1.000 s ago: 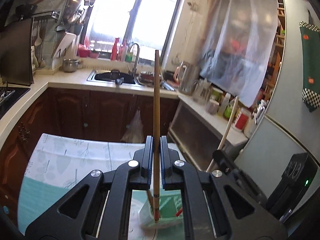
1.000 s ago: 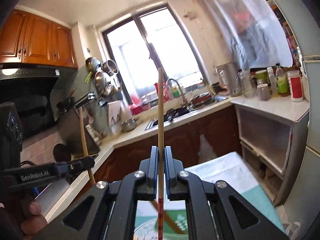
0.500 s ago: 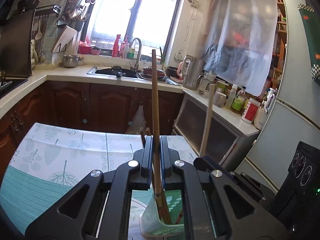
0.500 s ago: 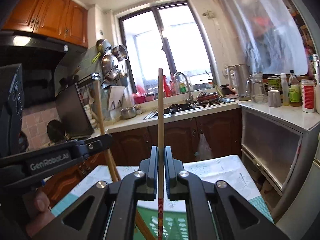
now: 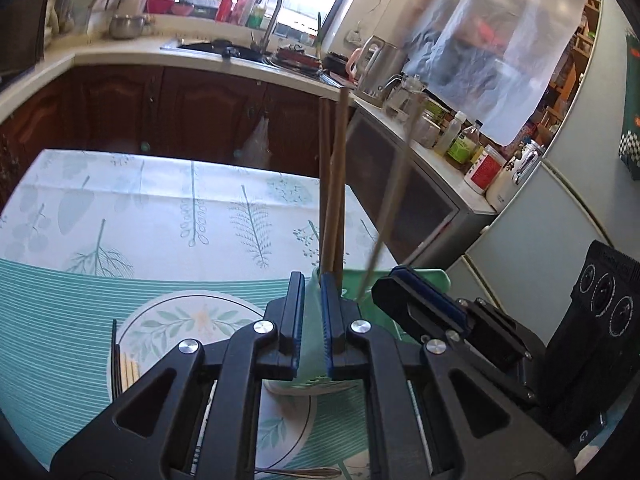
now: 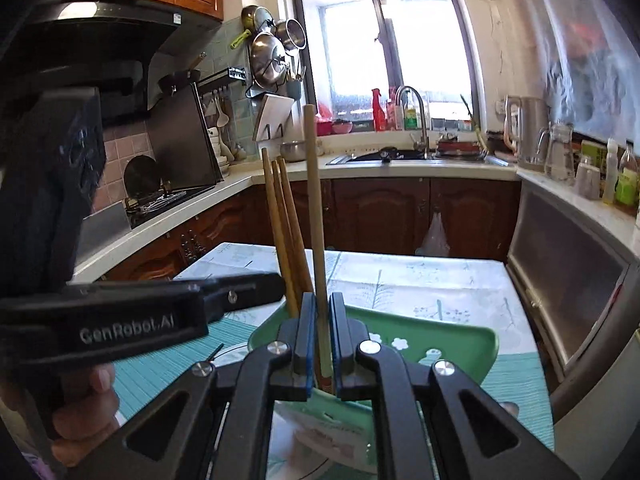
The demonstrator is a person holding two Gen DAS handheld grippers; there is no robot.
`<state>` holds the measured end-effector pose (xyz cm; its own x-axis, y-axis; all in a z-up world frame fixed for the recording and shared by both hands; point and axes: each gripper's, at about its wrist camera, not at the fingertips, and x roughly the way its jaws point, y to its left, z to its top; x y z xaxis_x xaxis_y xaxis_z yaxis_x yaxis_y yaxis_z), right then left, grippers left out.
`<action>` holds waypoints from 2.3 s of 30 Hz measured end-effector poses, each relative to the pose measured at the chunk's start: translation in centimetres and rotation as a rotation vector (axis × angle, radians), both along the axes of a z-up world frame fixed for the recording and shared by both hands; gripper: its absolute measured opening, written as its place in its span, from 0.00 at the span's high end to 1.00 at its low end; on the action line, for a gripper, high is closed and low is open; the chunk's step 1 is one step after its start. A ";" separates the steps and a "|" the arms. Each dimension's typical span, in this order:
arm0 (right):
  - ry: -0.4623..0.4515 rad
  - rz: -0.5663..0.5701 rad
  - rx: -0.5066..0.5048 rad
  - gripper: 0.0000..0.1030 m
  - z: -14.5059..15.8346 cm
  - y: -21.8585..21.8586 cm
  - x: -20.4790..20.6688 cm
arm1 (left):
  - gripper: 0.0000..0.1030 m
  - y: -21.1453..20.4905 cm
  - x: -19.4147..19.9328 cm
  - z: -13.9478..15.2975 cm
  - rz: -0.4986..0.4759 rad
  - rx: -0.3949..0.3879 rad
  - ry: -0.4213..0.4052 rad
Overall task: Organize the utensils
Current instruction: 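Open both grippers to release the chopsticks into the holder, then lower the right gripper onto the pile and grasp a plain wooden chopstick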
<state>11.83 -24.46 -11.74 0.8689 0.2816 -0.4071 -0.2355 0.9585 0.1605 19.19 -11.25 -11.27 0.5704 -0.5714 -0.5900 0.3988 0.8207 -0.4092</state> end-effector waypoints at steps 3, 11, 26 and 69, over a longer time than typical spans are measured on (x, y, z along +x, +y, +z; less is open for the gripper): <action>0.015 -0.006 0.025 0.83 0.5 -0.1 0.1 | 0.74 0.5 1.3 0.2 -0.039 -0.024 0.035; 0.028 -0.026 0.069 0.76 1.1 -0.1 0.3 | 0.50 0.8 4.4 2.0 -0.072 -0.062 0.015; 0.053 -0.184 0.139 0.76 -0.3 -2.4 -2.6 | 0.90 -5.5 0.2 6.7 -0.309 0.003 -0.118; 0.501 0.109 0.182 0.76 -3.2 8.8 -4.0 | 0.61 16.1 -8.2 -3.8 0.070 0.345 0.344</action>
